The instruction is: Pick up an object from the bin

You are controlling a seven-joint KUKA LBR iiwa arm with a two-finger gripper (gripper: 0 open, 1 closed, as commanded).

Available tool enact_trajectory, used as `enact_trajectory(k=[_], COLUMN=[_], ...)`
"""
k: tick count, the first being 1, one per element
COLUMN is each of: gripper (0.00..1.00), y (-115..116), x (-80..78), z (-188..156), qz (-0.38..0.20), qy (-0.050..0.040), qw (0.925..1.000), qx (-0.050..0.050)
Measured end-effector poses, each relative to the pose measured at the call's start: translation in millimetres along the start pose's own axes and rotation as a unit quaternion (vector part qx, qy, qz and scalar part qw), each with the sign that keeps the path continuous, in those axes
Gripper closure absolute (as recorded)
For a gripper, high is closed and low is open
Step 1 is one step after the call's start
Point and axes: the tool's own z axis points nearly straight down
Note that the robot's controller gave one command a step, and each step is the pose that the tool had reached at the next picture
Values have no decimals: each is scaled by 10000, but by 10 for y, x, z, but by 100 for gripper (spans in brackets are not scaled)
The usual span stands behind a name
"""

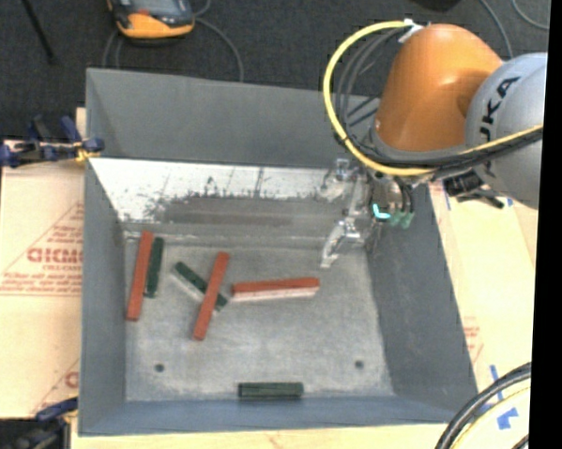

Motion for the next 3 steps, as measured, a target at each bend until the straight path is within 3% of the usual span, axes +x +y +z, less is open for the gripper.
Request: enact_trajectory(k=[1, 2, 3], gripper=[0, 0, 100], y=[-1, 16, -91], x=[-14, 59, 100], z=[-44, 357, 1564], qz=[0, -203, -61], qy=[-38, -77, -32], qw=[10000, 9998, 10000], qx=[1, 11, 0])
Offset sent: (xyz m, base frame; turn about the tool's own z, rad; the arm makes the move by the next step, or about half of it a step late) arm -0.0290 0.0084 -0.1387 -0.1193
